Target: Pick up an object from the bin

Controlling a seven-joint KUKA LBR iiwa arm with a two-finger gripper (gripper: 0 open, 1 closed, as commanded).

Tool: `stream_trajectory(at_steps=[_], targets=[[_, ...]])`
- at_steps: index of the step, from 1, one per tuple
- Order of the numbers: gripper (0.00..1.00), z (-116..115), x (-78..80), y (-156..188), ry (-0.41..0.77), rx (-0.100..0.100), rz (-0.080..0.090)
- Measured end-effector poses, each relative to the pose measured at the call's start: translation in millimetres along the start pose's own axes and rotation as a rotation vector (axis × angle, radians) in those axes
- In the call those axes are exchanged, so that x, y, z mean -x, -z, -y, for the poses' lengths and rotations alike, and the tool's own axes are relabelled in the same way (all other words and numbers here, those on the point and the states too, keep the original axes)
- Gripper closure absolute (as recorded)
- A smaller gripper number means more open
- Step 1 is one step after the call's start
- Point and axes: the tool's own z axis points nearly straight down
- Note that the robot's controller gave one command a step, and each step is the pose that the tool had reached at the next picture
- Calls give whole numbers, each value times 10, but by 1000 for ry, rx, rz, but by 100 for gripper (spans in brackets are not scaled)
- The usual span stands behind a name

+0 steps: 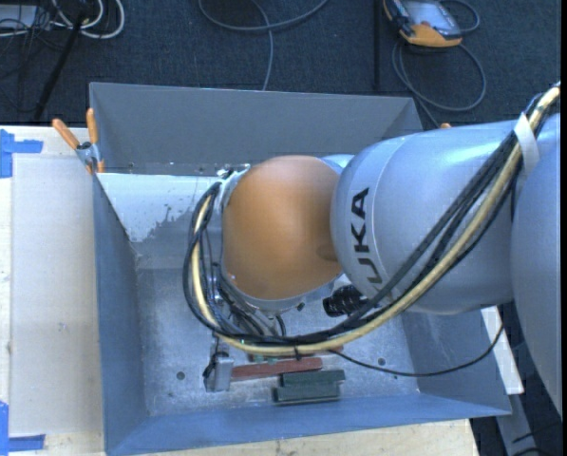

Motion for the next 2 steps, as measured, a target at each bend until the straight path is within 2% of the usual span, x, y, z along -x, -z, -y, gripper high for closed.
stream_trajectory(at_steps=[1,2], targets=[[0,12,21,42,-5,2,8],[0,372,82,-595,117,2,10]])
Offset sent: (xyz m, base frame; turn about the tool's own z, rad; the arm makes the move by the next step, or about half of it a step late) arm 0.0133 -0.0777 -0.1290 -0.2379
